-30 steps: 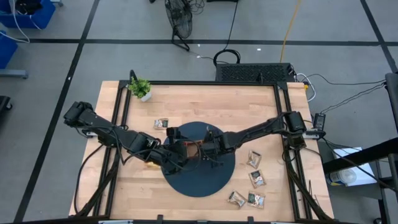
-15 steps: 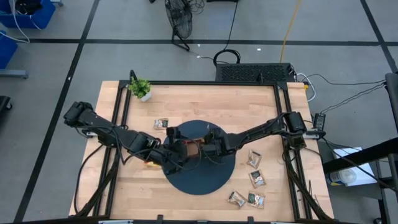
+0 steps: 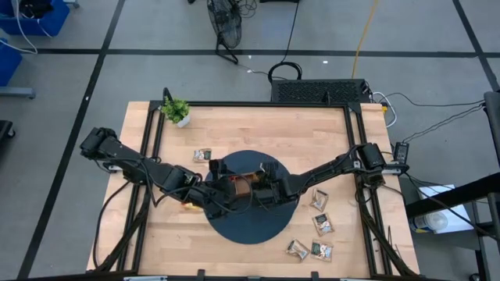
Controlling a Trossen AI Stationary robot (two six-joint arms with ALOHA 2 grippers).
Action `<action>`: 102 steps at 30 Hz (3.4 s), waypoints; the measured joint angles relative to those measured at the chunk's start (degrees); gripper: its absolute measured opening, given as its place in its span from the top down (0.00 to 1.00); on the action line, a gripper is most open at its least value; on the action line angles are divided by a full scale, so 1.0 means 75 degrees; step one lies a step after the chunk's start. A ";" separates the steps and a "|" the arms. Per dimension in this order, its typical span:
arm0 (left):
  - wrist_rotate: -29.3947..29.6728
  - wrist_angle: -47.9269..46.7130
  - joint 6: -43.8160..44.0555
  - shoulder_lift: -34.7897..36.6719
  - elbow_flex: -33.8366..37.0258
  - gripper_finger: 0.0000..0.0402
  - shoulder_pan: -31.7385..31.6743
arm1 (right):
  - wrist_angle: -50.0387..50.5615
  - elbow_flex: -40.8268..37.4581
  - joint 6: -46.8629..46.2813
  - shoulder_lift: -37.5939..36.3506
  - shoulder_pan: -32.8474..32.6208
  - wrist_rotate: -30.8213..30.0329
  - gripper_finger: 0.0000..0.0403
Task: Pick & Place Tea
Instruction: Put the bottom yellow tea bag into the right section of the wooden organizer, then put the yellow tea bag into the right section of the wooden organizer
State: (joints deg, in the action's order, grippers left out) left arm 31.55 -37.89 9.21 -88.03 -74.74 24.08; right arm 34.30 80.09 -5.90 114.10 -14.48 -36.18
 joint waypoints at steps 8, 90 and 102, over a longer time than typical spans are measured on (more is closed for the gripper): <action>-0.0010 -0.0040 0.0710 0.0000 0.0000 0.01 0.0000 | 0.0084 0.0000 -0.0093 -0.0278 -0.0129 0.0026 1.00; -0.4511 0.1024 0.8221 -0.0703 0.4071 0.04 0.0714 | -0.9349 -0.6333 0.1280 -0.4814 -0.1040 0.0058 1.00; -0.4288 0.0497 0.8389 -0.0723 0.4106 0.73 0.0723 | -0.9349 -0.6333 0.1280 -0.4814 -0.1043 0.0050 1.00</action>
State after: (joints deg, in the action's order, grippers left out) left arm -0.61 -34.16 72.13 -93.45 -43.95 29.50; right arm -35.81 32.60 3.70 78.00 -22.31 -35.81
